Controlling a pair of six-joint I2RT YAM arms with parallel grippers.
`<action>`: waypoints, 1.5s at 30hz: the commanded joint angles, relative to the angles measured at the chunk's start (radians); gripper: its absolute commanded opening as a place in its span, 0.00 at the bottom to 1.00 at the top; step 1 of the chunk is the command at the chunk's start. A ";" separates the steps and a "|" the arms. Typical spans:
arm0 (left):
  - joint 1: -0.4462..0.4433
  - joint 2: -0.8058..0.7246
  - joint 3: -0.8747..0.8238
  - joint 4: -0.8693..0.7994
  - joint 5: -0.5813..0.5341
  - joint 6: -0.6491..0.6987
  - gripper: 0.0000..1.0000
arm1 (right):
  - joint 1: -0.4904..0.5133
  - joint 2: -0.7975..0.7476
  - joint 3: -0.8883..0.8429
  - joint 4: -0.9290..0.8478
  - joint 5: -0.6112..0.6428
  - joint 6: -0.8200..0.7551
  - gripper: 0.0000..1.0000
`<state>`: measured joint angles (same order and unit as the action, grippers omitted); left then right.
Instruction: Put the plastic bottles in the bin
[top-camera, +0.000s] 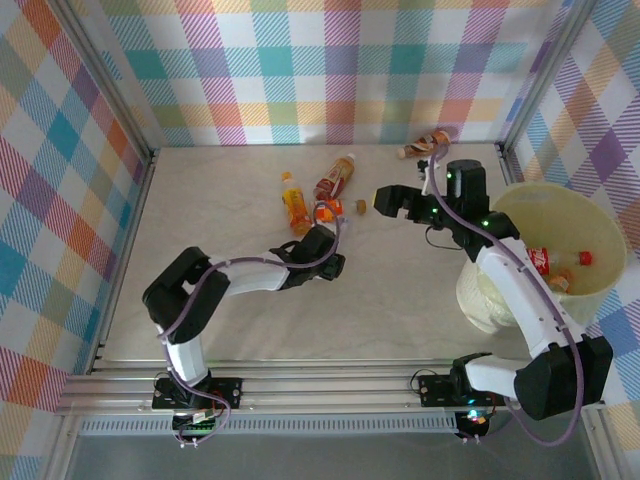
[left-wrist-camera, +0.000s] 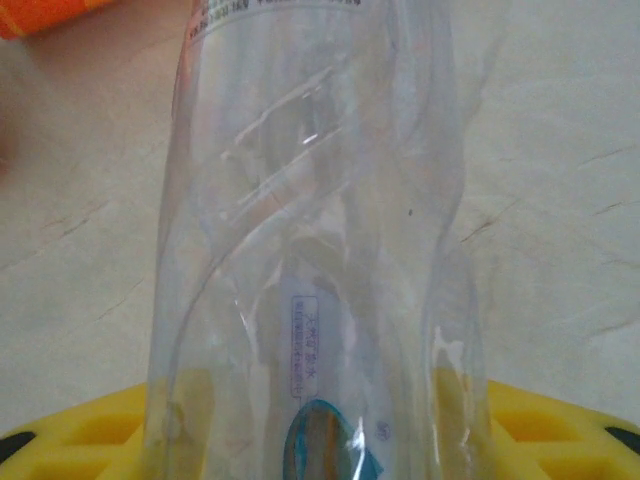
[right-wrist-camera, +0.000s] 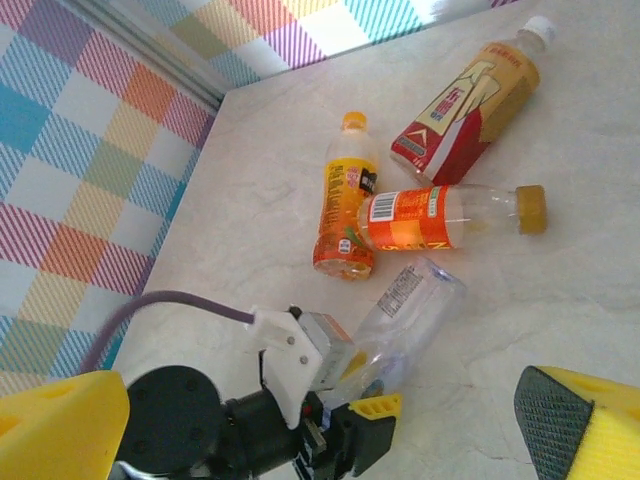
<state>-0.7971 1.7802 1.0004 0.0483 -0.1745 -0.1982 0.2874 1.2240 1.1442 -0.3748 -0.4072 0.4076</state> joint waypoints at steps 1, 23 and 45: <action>-0.014 -0.118 -0.018 -0.004 0.021 -0.034 0.47 | 0.051 0.023 0.030 0.053 0.001 -0.031 1.00; 0.073 -0.540 -0.036 0.145 0.566 -0.137 0.43 | 0.111 0.143 0.135 0.203 -0.216 0.220 1.00; 0.074 -0.454 0.004 0.212 0.562 -0.221 0.44 | 0.128 0.171 0.095 0.322 -0.330 0.277 0.69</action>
<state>-0.7193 1.3140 0.9680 0.2405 0.4362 -0.4011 0.4084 1.3827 1.2228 -0.0216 -0.7116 0.7162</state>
